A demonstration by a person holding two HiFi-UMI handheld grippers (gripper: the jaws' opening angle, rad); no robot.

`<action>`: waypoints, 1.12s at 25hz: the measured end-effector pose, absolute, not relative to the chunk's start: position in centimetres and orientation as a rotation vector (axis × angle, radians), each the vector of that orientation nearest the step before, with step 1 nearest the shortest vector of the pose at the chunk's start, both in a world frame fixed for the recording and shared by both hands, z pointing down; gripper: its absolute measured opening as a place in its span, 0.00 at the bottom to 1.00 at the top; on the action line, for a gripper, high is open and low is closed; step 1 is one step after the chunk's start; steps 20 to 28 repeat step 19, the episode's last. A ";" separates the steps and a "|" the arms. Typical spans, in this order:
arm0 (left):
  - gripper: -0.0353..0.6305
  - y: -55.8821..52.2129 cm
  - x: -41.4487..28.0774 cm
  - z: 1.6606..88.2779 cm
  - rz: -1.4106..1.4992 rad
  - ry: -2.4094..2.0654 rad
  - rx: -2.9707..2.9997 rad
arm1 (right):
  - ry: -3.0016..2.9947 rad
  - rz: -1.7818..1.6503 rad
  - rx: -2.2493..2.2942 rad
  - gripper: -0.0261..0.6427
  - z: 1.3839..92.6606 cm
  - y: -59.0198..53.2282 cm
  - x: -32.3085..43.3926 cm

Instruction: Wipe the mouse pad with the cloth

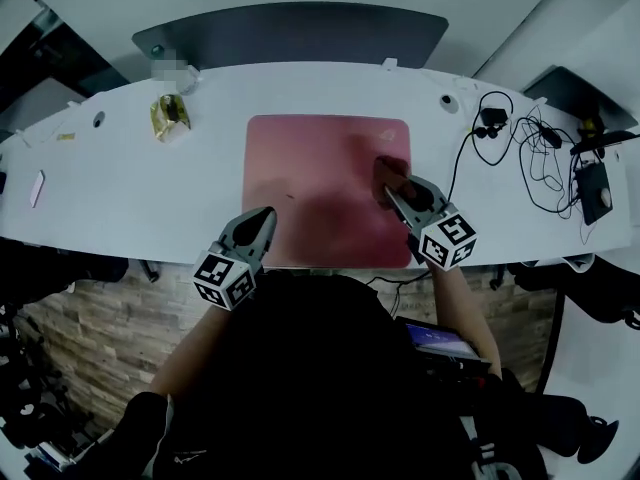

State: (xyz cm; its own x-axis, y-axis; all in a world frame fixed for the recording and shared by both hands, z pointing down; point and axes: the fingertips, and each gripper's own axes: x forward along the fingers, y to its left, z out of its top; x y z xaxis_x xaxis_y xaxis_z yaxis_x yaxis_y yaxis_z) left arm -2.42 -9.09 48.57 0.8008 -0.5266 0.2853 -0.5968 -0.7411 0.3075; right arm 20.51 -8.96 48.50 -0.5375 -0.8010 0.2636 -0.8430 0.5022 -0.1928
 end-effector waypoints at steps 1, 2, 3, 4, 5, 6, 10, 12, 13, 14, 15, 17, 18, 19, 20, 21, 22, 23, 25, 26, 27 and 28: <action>0.07 -8.9 -2.4 48.5 0.251 -0.851 2.606 | -2.612 0.458 1.416 0.21 48.7 -8.3 20.0; 0.06 -8.8 -2.3 48.5 0.251 -0.855 2.609 | -2.623 0.464 1.403 0.21 48.9 -7.7 19.5; 0.06 -8.7 -2.3 48.5 0.252 -0.858 2.611 | -2.633 0.472 1.392 0.21 49.1 -7.3 19.0; 0.07 -8.6 -2.2 48.5 0.253 -0.860 2.611 | -2.641 0.481 1.385 0.21 49.3 -7.0 18.6; 0.06 -8.5 -2.1 48.5 0.254 -0.859 2.612 | -2.647 0.491 1.380 0.21 49.6 -6.7 18.3; 0.06 -8.3 -2.0 48.6 0.254 -0.857 2.612 | -2.650 0.498 1.375 0.21 49.8 -6.4 18.0; 0.06 -7.6 -2.6 48.5 0.261 -0.867 2.618 | -2.674 0.509 1.364 0.21 50.1 -6.4 16.3; 0.06 -7.4 -3.4 48.5 0.268 -0.885 2.616 | -2.693 0.506 1.358 0.21 50.0 -6.6 15.4; 0.06 -7.3 -3.7 48.5 0.270 -0.893 2.613 | -2.700 0.504 1.353 0.21 50.0 -6.7 15.1; 0.06 -7.2 -3.9 48.5 0.270 -0.899 2.611 | -2.706 0.501 1.348 0.21 49.9 -6.7 14.8; 0.07 -7.1 -4.2 48.5 0.270 -0.904 2.608 | -2.710 0.500 1.343 0.21 49.9 -6.7 14.5; 0.07 -6.9 -4.6 48.5 0.271 -0.914 2.604 | -2.719 0.502 1.335 0.21 49.8 -6.6 14.0; 0.06 -6.8 -4.8 48.4 0.270 -0.918 2.602 | -2.723 0.504 1.331 0.21 49.8 -6.5 13.7; 0.06 -6.7 -5.0 48.4 0.269 -0.923 2.600 | -2.726 0.506 1.328 0.21 49.7 -6.4 13.5; 0.06 -6.7 -5.0 48.4 0.269 -0.923 2.600 | -2.726 0.506 1.328 0.21 49.7 -6.4 13.5; 0.06 -6.7 -5.0 48.4 0.269 -0.923 2.600 | -2.726 0.506 1.328 0.21 49.7 -6.4 13.5; 0.06 -6.7 -5.0 48.4 0.269 -0.923 2.600 | -2.726 0.506 1.328 0.21 49.7 -6.4 13.5; 0.06 -6.7 -5.0 48.4 0.269 -0.923 2.600 | -2.726 0.506 1.328 0.21 49.7 -6.4 13.5; 0.06 -6.7 -5.0 48.4 0.269 -0.923 2.600 | -2.726 0.506 1.328 0.21 49.7 -6.4 13.5; 0.06 -6.7 -5.0 48.4 0.269 -0.923 2.600 | -2.726 0.506 1.328 0.21 49.7 -6.4 13.5; 0.06 -6.7 -5.0 48.4 0.269 -0.923 2.600 | -2.726 0.506 1.328 0.21 49.7 -6.4 13.5; 0.06 -6.7 -5.0 48.4 0.269 -0.923 2.600 | -2.726 0.506 1.328 0.21 49.7 -6.4 13.5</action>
